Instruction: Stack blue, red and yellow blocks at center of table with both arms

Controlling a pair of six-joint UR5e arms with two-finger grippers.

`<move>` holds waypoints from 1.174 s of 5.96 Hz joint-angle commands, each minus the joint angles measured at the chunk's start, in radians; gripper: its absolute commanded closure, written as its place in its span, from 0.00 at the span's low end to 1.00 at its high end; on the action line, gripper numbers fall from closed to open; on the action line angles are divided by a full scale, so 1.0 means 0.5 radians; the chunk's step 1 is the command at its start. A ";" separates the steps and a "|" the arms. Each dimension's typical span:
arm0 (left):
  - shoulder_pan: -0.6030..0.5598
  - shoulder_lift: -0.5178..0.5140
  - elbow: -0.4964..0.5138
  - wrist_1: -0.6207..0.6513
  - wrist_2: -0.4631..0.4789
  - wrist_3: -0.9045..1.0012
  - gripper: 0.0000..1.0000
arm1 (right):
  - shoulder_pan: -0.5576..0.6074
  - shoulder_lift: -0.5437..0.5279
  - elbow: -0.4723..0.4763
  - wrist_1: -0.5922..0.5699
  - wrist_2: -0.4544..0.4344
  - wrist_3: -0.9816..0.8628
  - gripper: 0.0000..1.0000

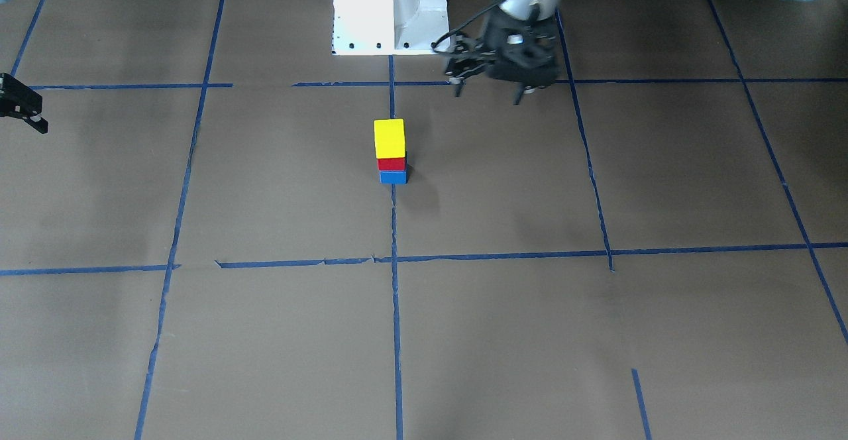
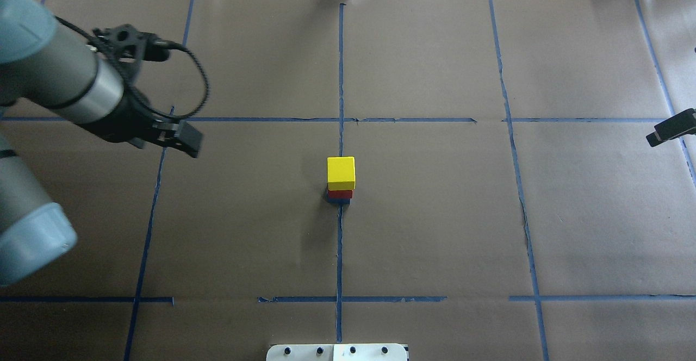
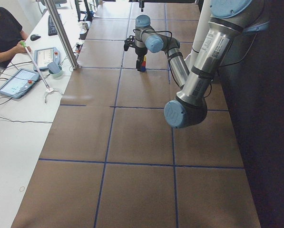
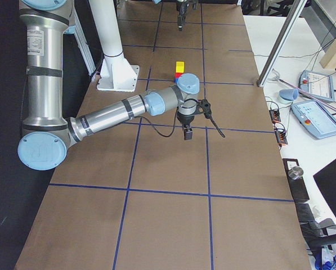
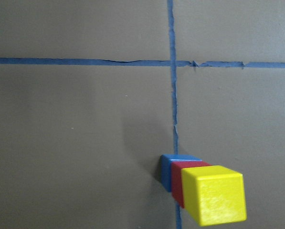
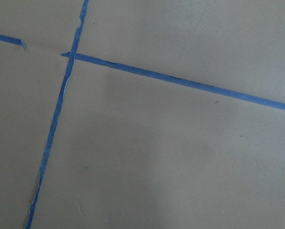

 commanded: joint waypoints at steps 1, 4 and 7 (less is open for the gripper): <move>-0.496 0.579 -0.061 -0.020 -0.278 0.808 0.00 | 0.170 -0.055 -0.051 0.000 0.153 -0.151 0.00; -1.370 0.934 0.491 -0.023 -0.504 2.044 0.00 | 0.357 -0.239 -0.052 0.012 0.158 -0.299 0.00; -1.585 0.787 0.846 -0.017 -0.492 1.994 0.00 | 0.566 -0.467 -0.055 -0.006 0.167 -0.606 0.00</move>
